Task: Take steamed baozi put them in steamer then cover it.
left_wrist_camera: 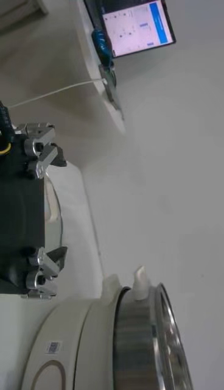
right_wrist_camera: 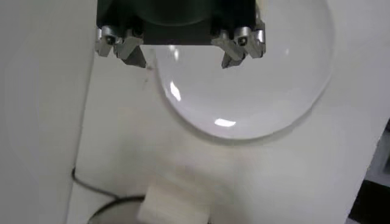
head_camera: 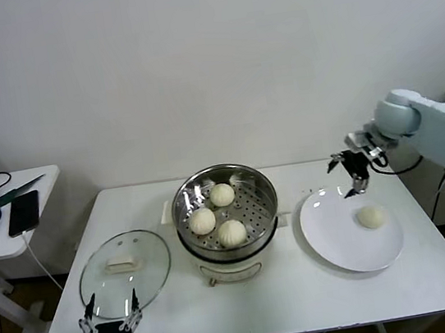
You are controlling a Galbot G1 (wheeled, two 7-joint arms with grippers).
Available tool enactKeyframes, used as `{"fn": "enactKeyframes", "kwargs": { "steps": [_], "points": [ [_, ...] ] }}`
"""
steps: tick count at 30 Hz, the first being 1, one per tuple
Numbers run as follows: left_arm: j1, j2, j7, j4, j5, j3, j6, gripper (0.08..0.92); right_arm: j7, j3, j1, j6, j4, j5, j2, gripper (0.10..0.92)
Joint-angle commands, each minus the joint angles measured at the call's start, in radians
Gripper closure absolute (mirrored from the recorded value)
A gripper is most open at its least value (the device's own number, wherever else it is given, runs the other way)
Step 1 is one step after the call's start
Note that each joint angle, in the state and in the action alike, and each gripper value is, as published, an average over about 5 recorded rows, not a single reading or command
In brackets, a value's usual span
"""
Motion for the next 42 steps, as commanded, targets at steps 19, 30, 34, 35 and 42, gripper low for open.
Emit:
{"fn": "enactKeyframes", "kwargs": {
  "steps": [19,30,34,35,42],
  "points": [
    [-0.026,-0.002,-0.002,0.016,-0.008,-0.021,0.021,0.177,-0.007,0.247,-0.267,0.052,-0.33,-0.254,0.143,0.203],
    [-0.021,-0.006,-0.003,0.027,-0.003,-0.017,0.017,0.177,-0.003,0.251,-0.244,0.089,-0.42,-0.294,0.213,0.203],
    [-0.021,-0.007,-0.003,0.03,-0.003,-0.017,0.016,0.177,-0.004,0.247,-0.239,0.095,-0.438,-0.302,0.223,0.203],
    [-0.021,-0.007,-0.003,0.031,-0.003,-0.017,0.015,0.177,-0.004,0.246,-0.238,0.096,-0.441,-0.303,0.225,0.203],
    [-0.023,-0.007,-0.003,0.032,-0.003,-0.017,0.015,0.177,-0.008,0.237,-0.233,0.099,-0.447,-0.307,0.23,0.216]
  ]
}}
